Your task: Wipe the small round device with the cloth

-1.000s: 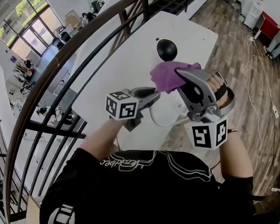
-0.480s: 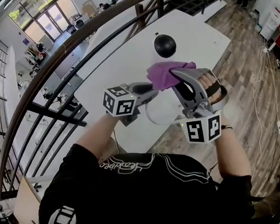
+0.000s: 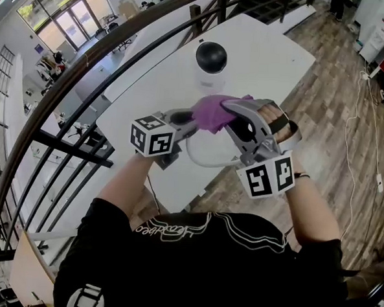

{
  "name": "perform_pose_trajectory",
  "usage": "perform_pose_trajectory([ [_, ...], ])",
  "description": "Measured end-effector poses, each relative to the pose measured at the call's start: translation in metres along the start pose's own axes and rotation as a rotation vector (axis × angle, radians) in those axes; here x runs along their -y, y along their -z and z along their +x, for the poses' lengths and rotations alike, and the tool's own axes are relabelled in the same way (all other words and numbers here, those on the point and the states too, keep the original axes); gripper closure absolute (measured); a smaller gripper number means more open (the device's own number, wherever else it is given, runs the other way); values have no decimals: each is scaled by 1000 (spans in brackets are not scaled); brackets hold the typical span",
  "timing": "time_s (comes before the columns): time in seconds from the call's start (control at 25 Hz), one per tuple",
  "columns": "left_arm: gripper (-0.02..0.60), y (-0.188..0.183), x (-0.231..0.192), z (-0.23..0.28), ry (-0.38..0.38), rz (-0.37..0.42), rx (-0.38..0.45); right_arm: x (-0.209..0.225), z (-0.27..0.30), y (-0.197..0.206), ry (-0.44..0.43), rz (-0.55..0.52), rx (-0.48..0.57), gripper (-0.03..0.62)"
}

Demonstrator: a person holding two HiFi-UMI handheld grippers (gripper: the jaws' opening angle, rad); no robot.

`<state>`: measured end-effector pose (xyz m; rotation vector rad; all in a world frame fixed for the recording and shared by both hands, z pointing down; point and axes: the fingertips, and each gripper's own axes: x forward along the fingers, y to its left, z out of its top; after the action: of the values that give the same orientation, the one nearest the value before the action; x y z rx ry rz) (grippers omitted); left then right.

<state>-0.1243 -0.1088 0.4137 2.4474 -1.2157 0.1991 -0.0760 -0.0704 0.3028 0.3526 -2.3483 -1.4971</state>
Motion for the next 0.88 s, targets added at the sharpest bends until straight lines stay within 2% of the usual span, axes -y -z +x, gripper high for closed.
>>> perform_pose_trajectory([
  [0.16,514,6,1,3,-42,26,-8,-7,-34,6,13,8,-4,528],
  [0.32,518,12,0,-6,-107,17,-9,-11,-70,10,27,34,-15,528],
  [0.56,523,11,7,-4,-179,12,24,-2,-117,27,56,166,-29,528],
  [0.88,525,6,5,0,-206,11,65,9,-104,68,45,194,20,528],
])
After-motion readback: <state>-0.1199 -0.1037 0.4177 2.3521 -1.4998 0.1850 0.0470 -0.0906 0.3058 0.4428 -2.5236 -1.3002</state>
